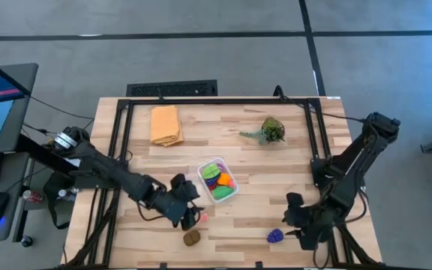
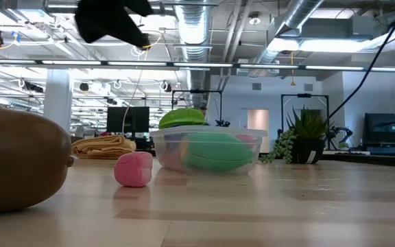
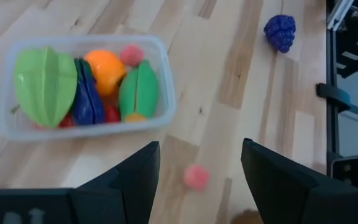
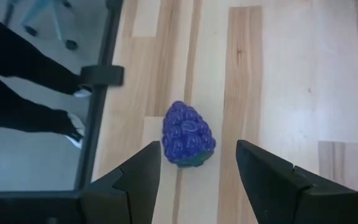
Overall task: Pick and placing Produce into tupperware
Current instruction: Put the violet grapes into the transparent bin
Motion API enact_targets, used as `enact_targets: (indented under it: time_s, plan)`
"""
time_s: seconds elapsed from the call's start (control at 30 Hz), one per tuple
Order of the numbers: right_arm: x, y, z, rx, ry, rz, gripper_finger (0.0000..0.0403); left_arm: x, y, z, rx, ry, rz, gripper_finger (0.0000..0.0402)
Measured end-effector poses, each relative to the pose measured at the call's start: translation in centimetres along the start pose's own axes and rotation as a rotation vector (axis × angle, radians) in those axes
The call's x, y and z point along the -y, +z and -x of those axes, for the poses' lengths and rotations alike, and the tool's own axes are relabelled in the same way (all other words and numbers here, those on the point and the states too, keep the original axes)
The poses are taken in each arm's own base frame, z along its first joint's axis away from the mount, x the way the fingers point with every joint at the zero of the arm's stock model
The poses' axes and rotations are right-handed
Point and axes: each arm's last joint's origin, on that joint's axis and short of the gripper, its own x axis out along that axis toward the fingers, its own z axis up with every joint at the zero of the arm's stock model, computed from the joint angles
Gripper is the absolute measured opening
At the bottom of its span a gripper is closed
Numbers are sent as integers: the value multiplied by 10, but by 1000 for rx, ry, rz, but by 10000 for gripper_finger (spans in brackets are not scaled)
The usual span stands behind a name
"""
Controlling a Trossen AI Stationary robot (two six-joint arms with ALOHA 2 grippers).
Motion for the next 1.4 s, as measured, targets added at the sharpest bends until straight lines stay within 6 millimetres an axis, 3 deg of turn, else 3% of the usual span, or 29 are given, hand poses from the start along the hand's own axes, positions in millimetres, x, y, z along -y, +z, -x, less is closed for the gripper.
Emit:
enact_targets:
  time_s: [0.43, 0.97, 1.27, 1.4]
  plan:
    - [-24, 17, -35, -96, -25, 167, 233, 20, -43, 26, 7, 95, 78, 215]
    - [-11, 31, -50, -185, 15, 91, 308, 28, -68, 46, 51, 139, 130, 215]
    - [-8, 32, -51, -196, 10, 97, 317, 28, -80, 55, 71, 170, 148, 215]
    - [-7, 30, -61, -231, 2, 96, 317, 27, -81, 56, 76, 178, 155, 215]
